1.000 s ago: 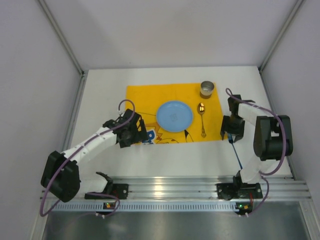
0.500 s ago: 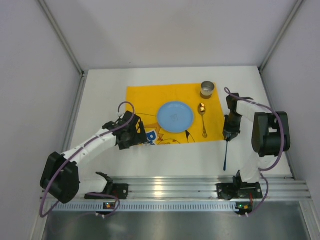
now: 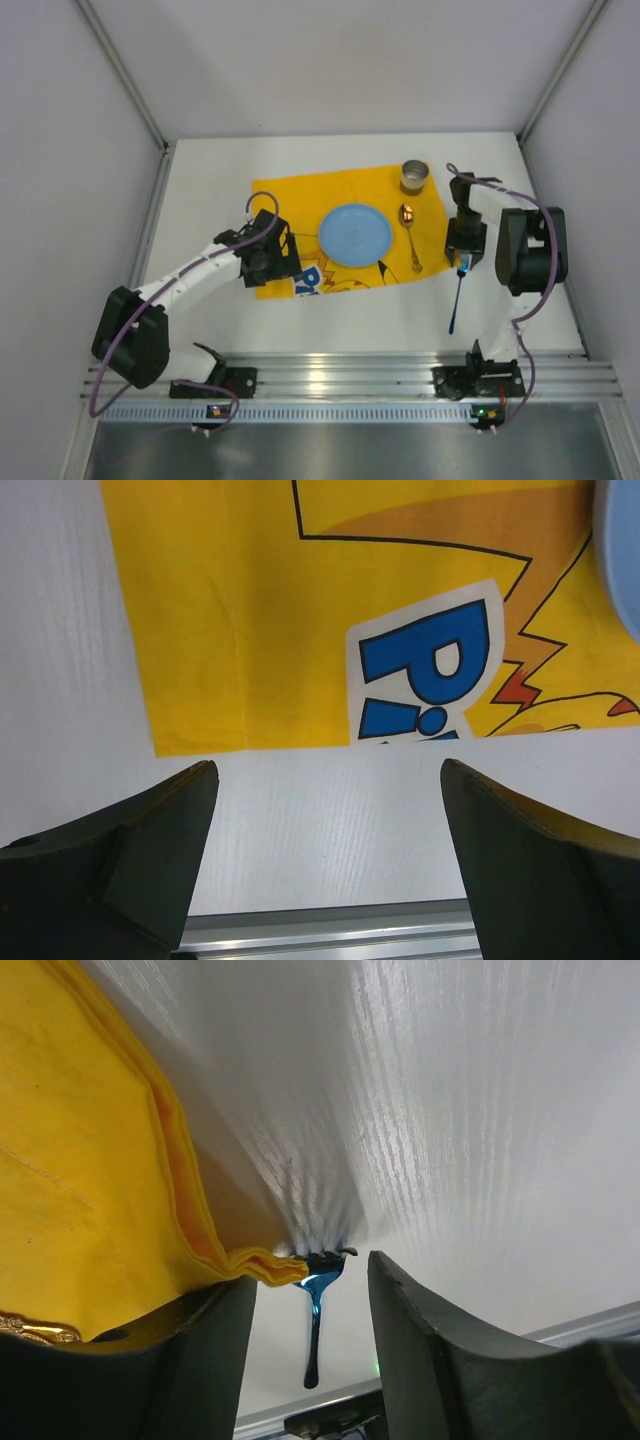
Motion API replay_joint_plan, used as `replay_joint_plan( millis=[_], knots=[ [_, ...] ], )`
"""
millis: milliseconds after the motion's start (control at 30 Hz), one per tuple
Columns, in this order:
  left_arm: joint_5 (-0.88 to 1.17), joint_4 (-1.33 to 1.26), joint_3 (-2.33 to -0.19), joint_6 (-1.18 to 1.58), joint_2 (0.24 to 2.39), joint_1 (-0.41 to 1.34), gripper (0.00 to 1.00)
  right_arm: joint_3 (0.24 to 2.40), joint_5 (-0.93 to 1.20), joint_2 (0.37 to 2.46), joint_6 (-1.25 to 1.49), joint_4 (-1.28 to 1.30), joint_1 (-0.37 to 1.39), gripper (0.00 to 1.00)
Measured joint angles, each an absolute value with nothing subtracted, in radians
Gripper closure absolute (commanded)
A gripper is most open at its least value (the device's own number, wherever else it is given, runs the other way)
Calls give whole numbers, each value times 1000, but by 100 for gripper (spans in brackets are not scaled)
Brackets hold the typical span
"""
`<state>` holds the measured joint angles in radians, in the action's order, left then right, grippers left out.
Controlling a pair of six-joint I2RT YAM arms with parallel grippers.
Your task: Set the dinner table for one person
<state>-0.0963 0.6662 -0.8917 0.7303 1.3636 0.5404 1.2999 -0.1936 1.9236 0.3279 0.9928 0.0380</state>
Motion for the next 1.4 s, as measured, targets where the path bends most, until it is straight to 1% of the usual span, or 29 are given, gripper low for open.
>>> replay_joint_plan(
  millis=[133, 267, 367, 400, 467, 500, 533, 767, 867, 900, 967, 1000, 1033, 1300, 1400],
  knots=[
    [-97, 666, -902, 724, 1364, 540, 2, 1284, -196, 1900, 331, 976, 38, 48],
    [-97, 668, -902, 721, 1364, 540, 2, 1202, -174, 1796, 343, 950, 39, 50],
    [-97, 667, -902, 714, 1365, 540, 2, 1136, -147, 1702, 360, 942, 39, 54],
    [-96, 668, -902, 712, 1367, 540, 2, 1116, -136, 1682, 364, 938, 39, 57],
    [-93, 667, -904, 708, 1375, 540, 2, 1074, -113, 1656, 378, 925, 39, 61],
    [-92, 668, -908, 707, 1385, 540, 2, 1059, -104, 1655, 387, 920, 39, 65],
    [-90, 667, -913, 707, 1393, 540, 1, 1042, -96, 1655, 390, 912, 39, 66],
    [-85, 666, -929, 705, 1410, 540, 1, 983, -82, 1659, 404, 879, 39, 67],
    [-85, 666, -929, 706, 1406, 540, 1, 981, -83, 1679, 404, 858, 39, 77],
    [-85, 666, -927, 706, 1401, 540, 1, 984, -77, 1686, 404, 856, 39, 84],
    [-86, 667, -922, 708, 1386, 540, 2, 989, -78, 1692, 402, 859, 39, 91],
    [-86, 669, -921, 708, 1378, 540, 2, 993, -82, 1698, 400, 863, 39, 97],
    [-86, 672, -921, 709, 1370, 540, 1, 998, -86, 1704, 398, 870, 39, 100],
    [-111, 695, -921, 709, 1320, 540, 2, 1008, -91, 1706, 393, 884, 39, 100],
    [-122, 701, -921, 708, 1320, 537, 2, 1007, -88, 1676, 397, 883, 39, 100]
  ],
)
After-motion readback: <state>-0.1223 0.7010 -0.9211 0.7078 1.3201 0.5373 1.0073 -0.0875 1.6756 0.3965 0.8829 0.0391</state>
